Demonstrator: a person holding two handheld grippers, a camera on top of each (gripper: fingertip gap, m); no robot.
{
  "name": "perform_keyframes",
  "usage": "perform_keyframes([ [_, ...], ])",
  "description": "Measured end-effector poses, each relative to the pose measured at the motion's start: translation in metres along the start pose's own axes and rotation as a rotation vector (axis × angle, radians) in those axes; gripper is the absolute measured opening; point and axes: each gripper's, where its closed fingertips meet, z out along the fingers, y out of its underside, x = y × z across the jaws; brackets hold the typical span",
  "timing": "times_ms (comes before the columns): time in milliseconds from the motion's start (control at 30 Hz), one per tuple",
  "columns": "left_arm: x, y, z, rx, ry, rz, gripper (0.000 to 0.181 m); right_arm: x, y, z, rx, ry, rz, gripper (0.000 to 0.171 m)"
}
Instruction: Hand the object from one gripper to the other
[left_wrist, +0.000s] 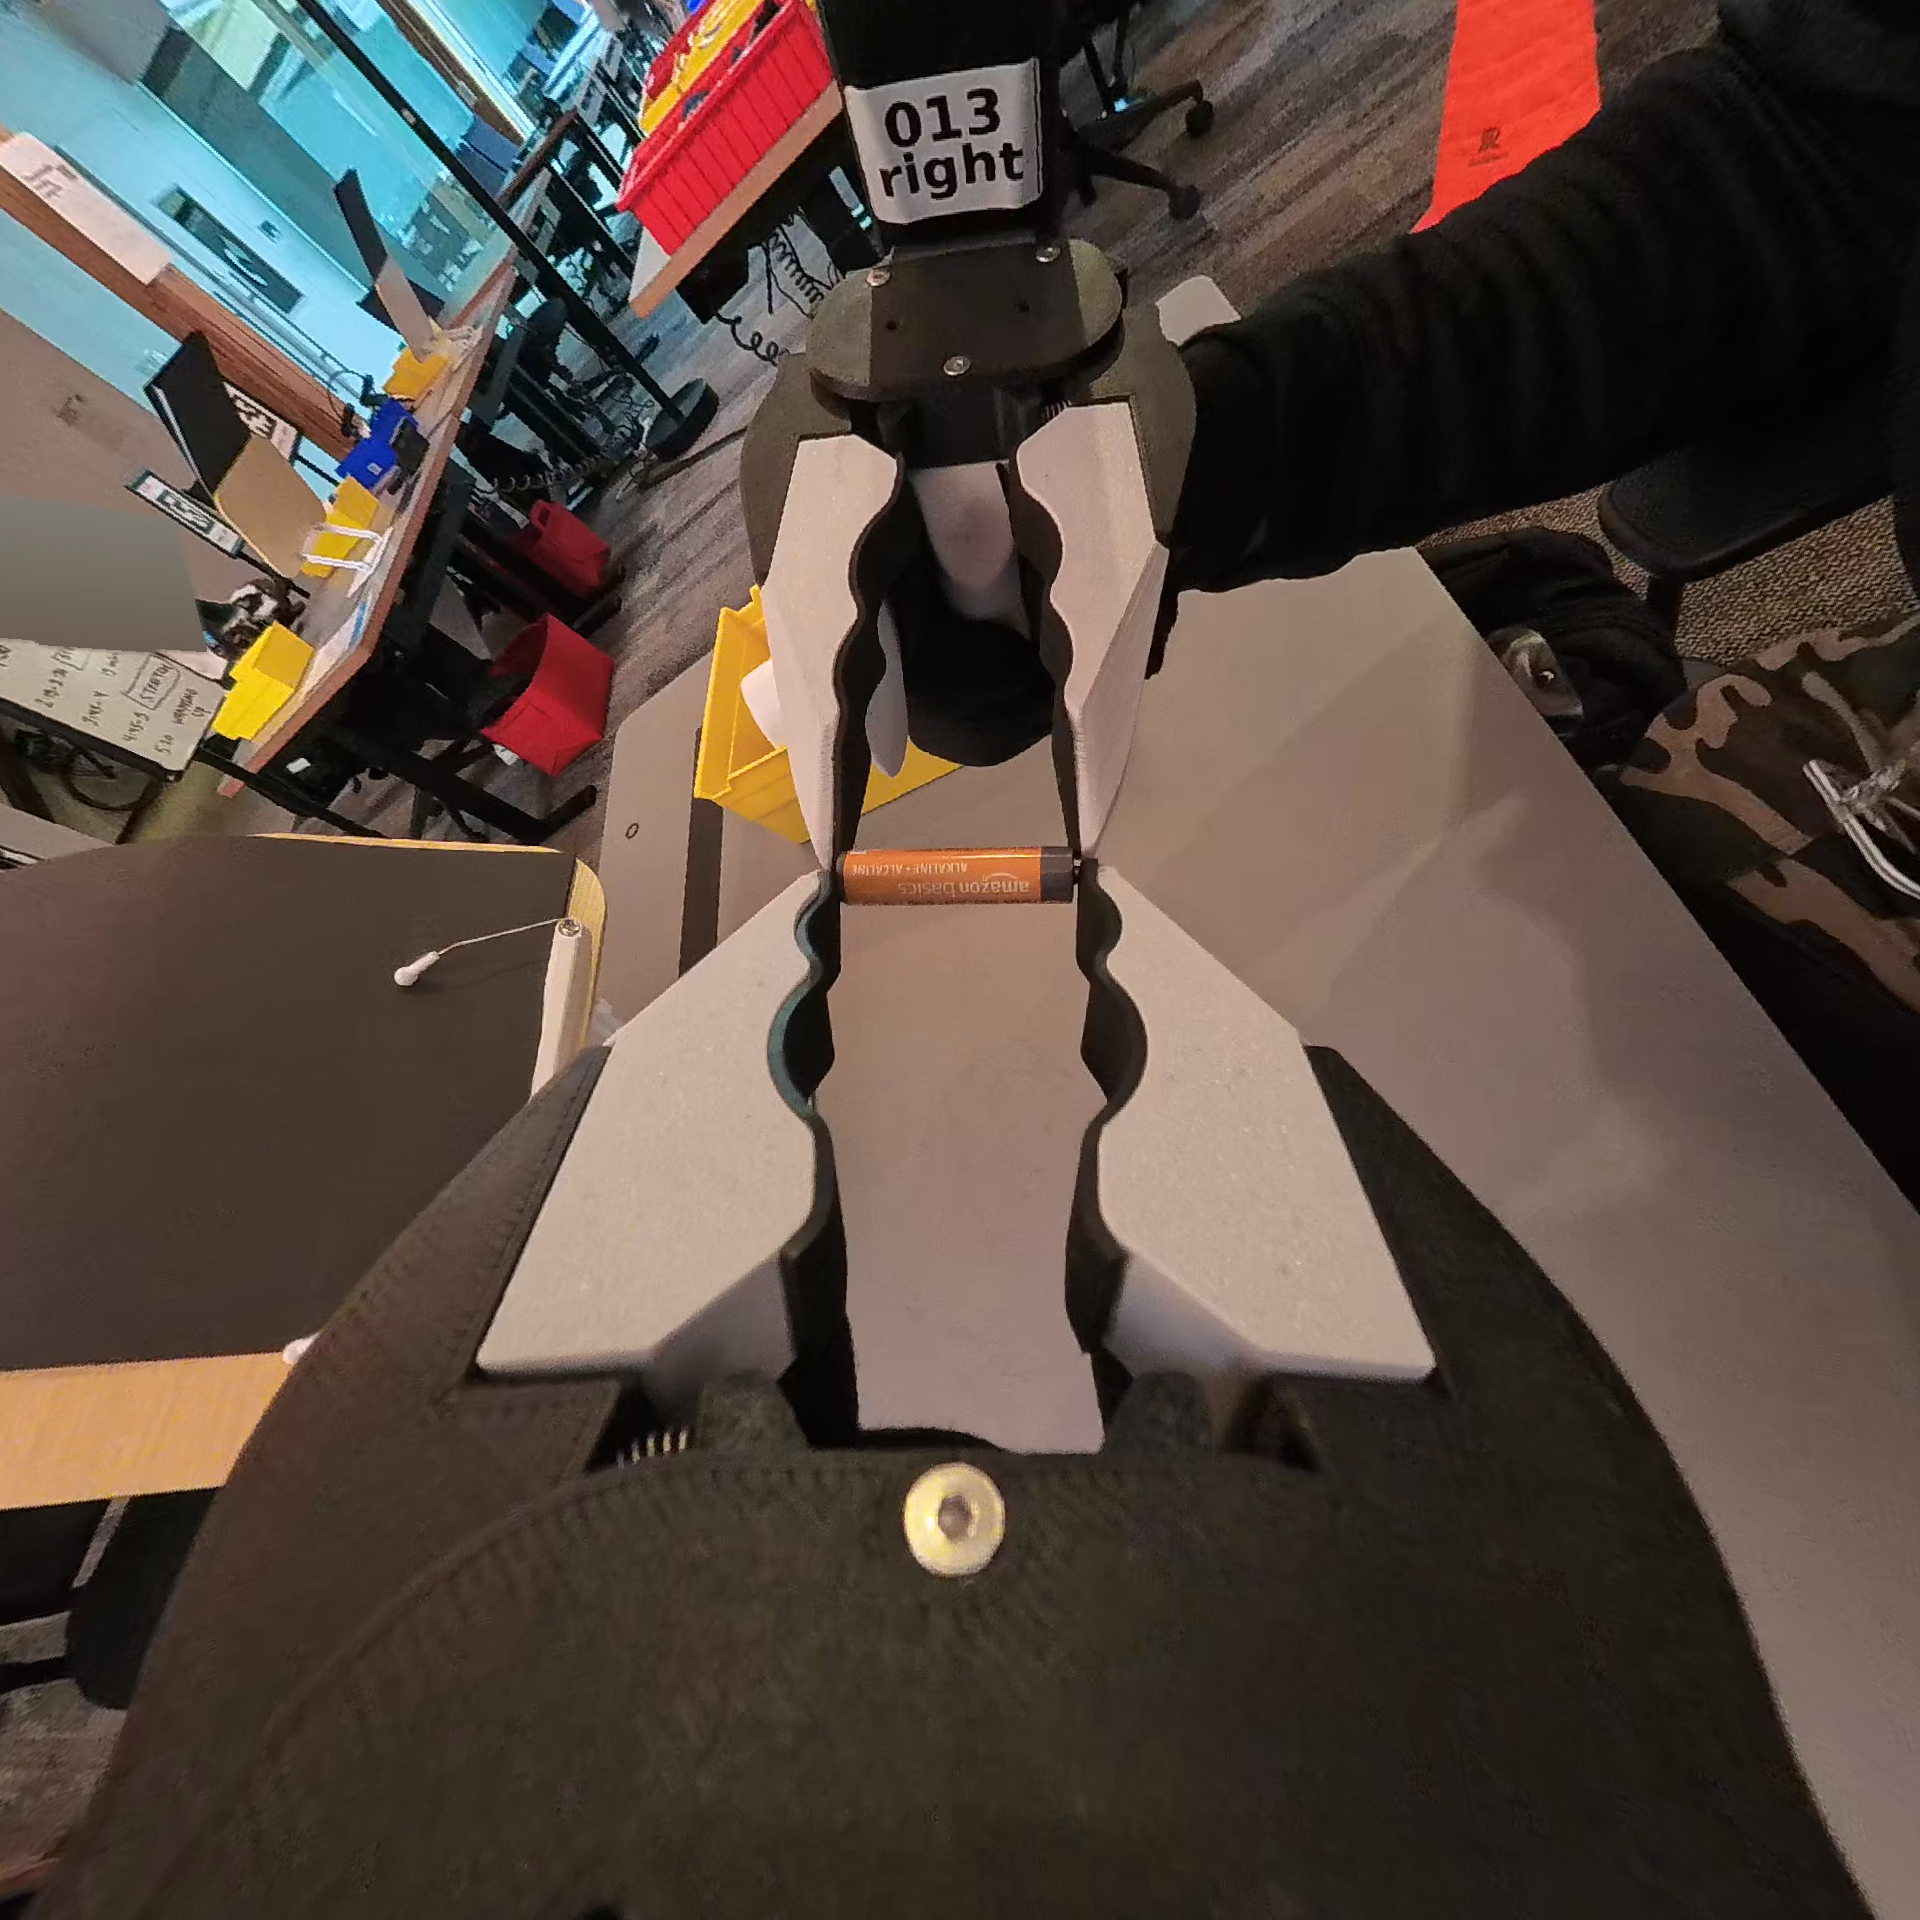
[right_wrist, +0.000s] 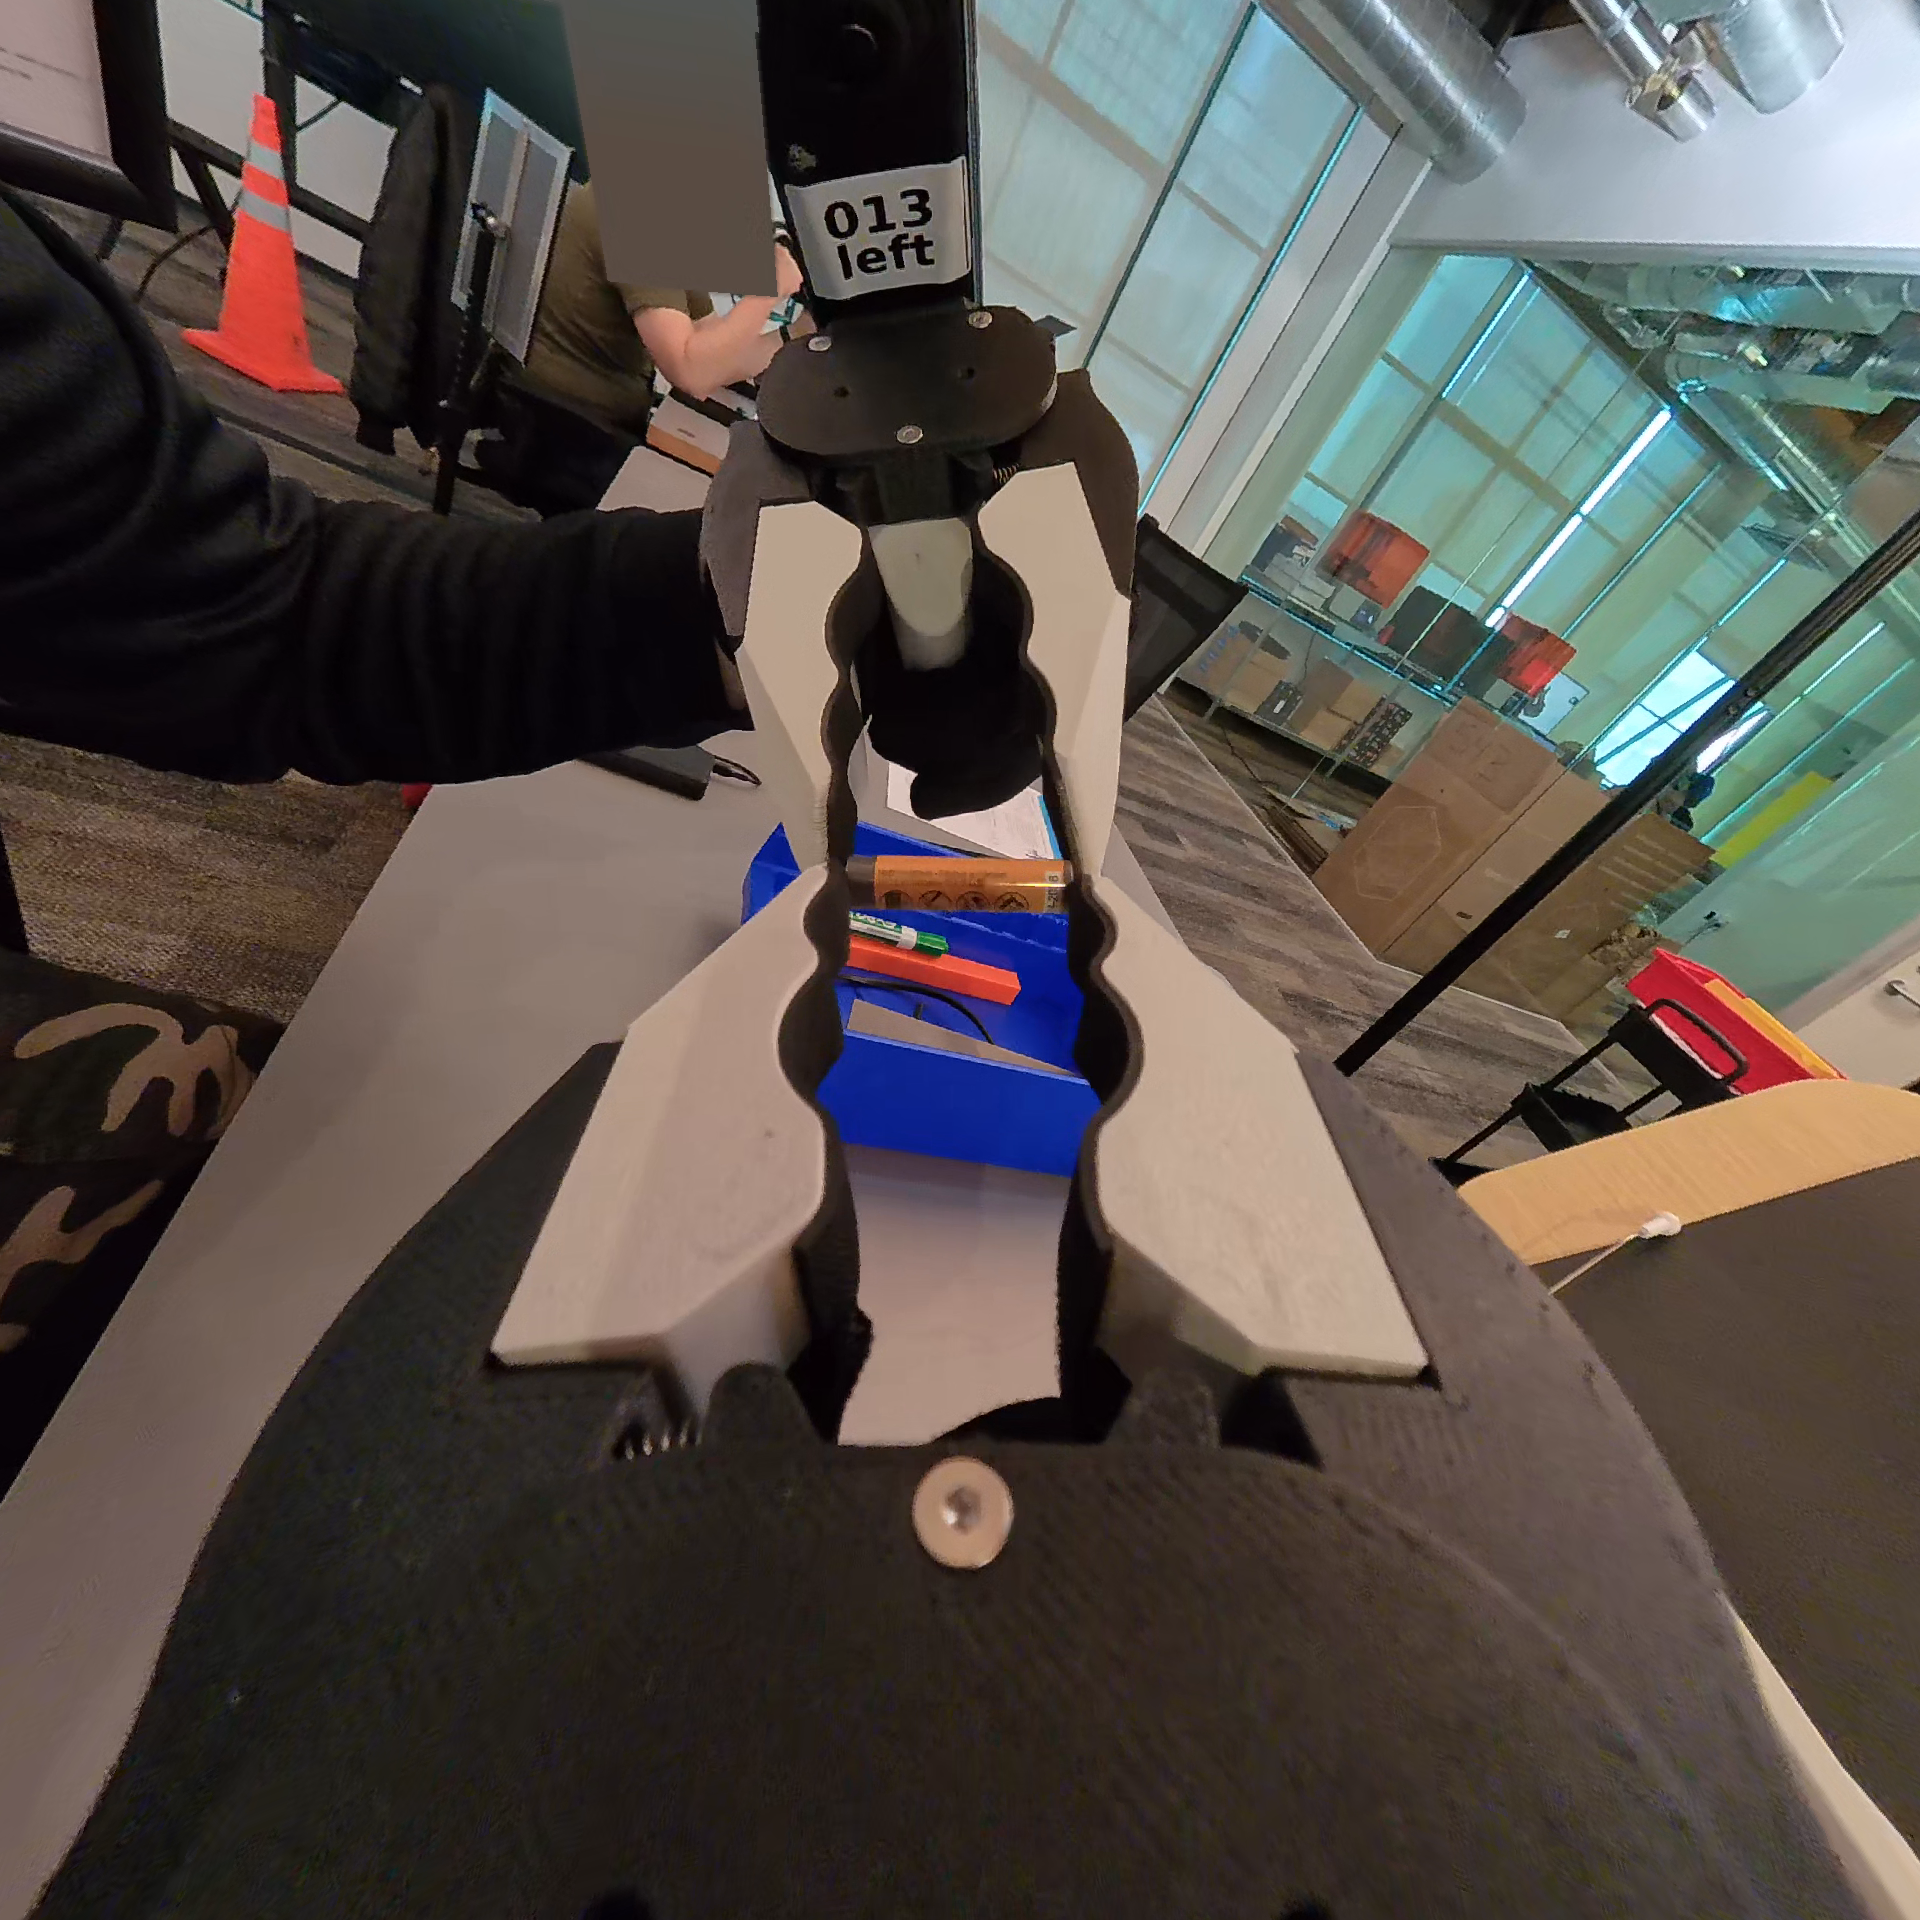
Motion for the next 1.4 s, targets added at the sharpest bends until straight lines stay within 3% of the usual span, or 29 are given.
perform_keyframes([
  [700, -0.012, 0.005, 0.000, 0.007, -0.070, -0.014, 0.046, 0.009, -0.007, -0.008, 0.045, 0.031, 0.022, 0.040],
  [833, -0.028, 0.005, -0.001, -0.005, -0.239, 0.047, 0.049, 0.024, -0.013, -0.018, 0.146, 0.039, 0.184, 0.040],
  [1033, -0.049, -0.003, -0.002, -0.139, -0.602, 0.365, 0.048, 0.047, -0.014, -0.036, 0.410, -0.050, 0.578, 0.040],
  [1200, -0.052, -0.013, 0.011, -0.142, -0.695, 0.480, 0.043, 0.041, -0.009, -0.039, 0.556, -0.182, 0.706, 0.040],
  [1400, -0.046, -0.014, 0.027, -0.132, -0.659, 0.515, 0.028, 0.030, -0.007, -0.037, 0.618, -0.287, 0.769, 0.040],
])
